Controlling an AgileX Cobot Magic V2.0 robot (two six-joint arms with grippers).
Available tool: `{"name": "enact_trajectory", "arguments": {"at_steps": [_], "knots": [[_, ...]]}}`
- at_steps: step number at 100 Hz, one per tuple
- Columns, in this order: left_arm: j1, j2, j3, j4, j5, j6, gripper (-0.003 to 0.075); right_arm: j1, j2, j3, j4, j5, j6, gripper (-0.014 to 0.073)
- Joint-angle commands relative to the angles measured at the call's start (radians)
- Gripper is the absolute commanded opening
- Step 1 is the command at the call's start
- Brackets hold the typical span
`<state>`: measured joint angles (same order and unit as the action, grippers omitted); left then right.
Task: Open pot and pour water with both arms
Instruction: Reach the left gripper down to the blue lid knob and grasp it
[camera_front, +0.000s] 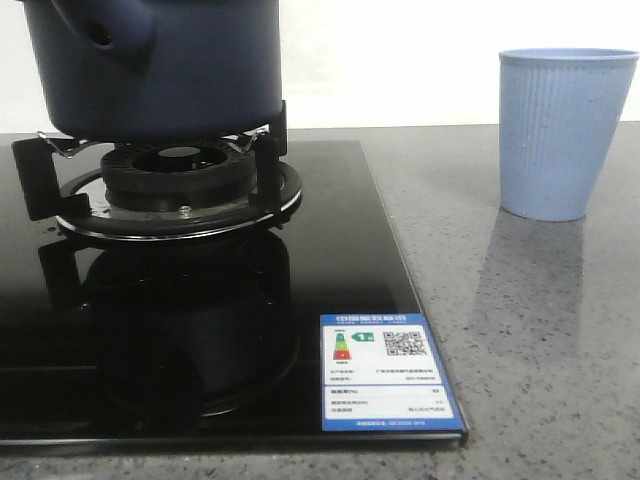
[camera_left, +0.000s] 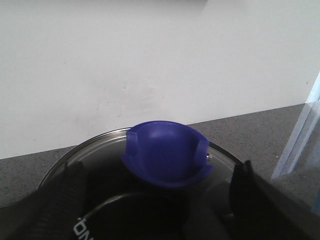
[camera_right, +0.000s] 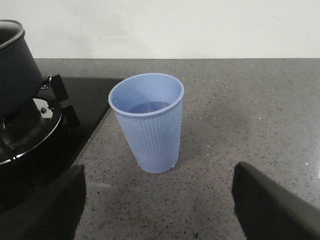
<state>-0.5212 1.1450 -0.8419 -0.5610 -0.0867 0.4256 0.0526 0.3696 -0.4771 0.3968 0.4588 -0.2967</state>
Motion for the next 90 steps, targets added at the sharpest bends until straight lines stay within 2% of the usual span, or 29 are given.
{"name": "enact_trajectory", "arguments": {"at_steps": [1, 42, 68, 90], "knots": [[-0.007, 0.014, -0.057, 0.006, -0.058, -0.001, 0.0565, 0.002, 0.014, -0.037, 0.018, -0.077, -0.012, 0.0545], [-0.007, 0.114, -0.116, 0.018, -0.063, -0.001, 0.0564, 0.002, 0.014, -0.037, 0.018, -0.077, -0.012, 0.0545], [-0.007, 0.137, -0.116, 0.054, -0.111, -0.001, 0.0564, 0.002, 0.014, -0.037, 0.018, -0.077, -0.012, 0.0545], [-0.007, 0.137, -0.116, 0.127, -0.135, -0.001, 0.0524, 0.002, 0.014, -0.037, 0.018, -0.077, -0.012, 0.0545]]}}
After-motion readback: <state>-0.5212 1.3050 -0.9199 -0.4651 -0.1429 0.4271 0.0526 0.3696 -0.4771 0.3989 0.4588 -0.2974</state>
